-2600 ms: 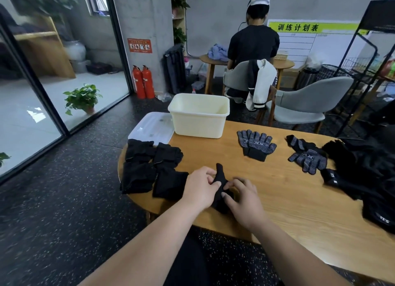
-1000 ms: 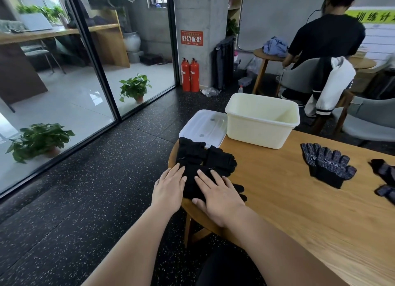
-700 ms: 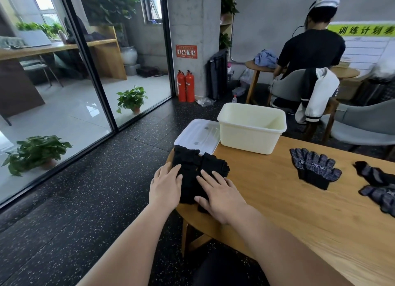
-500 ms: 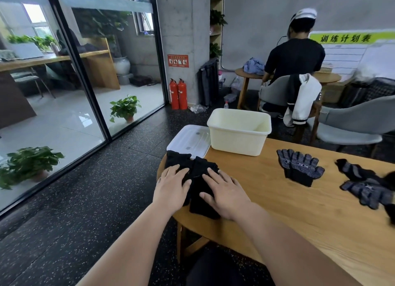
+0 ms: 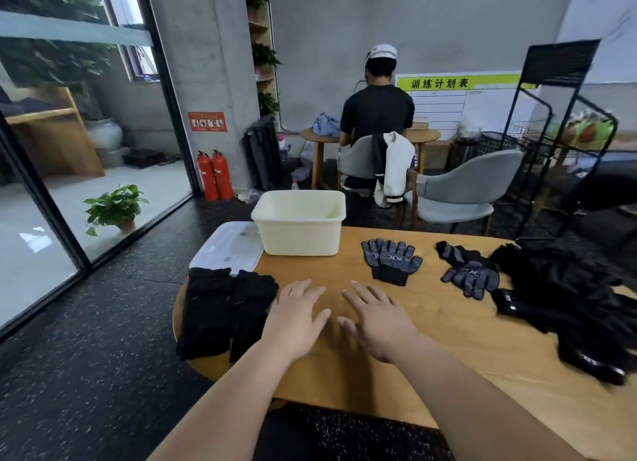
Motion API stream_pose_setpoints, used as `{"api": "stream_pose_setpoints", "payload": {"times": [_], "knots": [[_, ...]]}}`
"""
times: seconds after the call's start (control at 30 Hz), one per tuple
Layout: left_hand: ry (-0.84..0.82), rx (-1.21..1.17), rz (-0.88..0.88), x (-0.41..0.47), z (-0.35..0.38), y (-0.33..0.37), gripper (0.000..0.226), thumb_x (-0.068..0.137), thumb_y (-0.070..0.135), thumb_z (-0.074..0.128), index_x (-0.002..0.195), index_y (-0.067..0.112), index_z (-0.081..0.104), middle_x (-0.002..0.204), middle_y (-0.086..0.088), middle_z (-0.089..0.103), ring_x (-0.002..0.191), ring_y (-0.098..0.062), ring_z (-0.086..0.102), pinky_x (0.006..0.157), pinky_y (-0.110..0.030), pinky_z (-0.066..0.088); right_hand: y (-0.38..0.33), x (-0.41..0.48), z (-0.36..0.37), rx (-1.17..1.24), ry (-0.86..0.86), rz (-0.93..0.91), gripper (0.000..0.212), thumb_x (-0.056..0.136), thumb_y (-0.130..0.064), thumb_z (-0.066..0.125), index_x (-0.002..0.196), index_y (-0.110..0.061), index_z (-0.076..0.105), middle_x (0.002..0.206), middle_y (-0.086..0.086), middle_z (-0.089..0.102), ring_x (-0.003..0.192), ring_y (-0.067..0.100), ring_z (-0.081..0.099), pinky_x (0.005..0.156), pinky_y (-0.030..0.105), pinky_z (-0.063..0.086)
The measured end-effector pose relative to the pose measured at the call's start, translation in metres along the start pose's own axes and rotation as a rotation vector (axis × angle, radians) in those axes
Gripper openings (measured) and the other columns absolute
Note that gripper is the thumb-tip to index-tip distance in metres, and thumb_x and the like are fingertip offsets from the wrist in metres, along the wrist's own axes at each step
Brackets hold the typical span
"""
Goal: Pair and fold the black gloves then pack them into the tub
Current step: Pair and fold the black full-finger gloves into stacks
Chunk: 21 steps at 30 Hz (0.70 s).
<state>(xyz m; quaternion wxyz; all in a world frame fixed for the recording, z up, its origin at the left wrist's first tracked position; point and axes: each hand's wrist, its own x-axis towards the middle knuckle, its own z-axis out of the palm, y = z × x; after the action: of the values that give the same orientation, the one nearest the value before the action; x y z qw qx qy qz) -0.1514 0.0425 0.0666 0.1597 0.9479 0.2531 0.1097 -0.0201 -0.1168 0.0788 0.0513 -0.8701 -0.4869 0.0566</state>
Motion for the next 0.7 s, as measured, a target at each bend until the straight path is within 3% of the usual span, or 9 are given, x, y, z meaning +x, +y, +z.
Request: {"api": "stream_pose_setpoints", "payload": {"times": [0.3, 0.7], "knots": [[-0.141, 0.020, 0.148, 0.018, 0.051, 0.065, 0.058, 0.108, 0.055, 0.046, 0.163, 0.038, 0.035, 0.173, 0.007, 0.022, 0.160, -0.018, 0.014, 0.128, -0.043, 0.023, 0.086, -0.027, 0.023, 0.041, -0.033, 0.206, 0.070, 0.106, -0.067, 0.027, 0.166, -0.036, 0.015, 0.176, -0.008, 0.004, 0.162, 0.024, 0.006, 0.128, 0.049, 0.017], [-0.243, 0.034, 0.218, 0.039, 0.120, 0.104, 0.059, 0.109, 0.057, 0.039, 0.165, 0.037, 0.030, 0.175, 0.007, 0.015, 0.161, -0.017, 0.008, 0.130, -0.041, 0.018, 0.160, -0.045, 0.059, 0.064, -0.031, 0.386, 0.072, 0.104, -0.071, 0.029, 0.165, -0.036, 0.019, 0.176, -0.007, 0.004, 0.162, 0.024, 0.005, 0.128, 0.047, 0.018]]}}
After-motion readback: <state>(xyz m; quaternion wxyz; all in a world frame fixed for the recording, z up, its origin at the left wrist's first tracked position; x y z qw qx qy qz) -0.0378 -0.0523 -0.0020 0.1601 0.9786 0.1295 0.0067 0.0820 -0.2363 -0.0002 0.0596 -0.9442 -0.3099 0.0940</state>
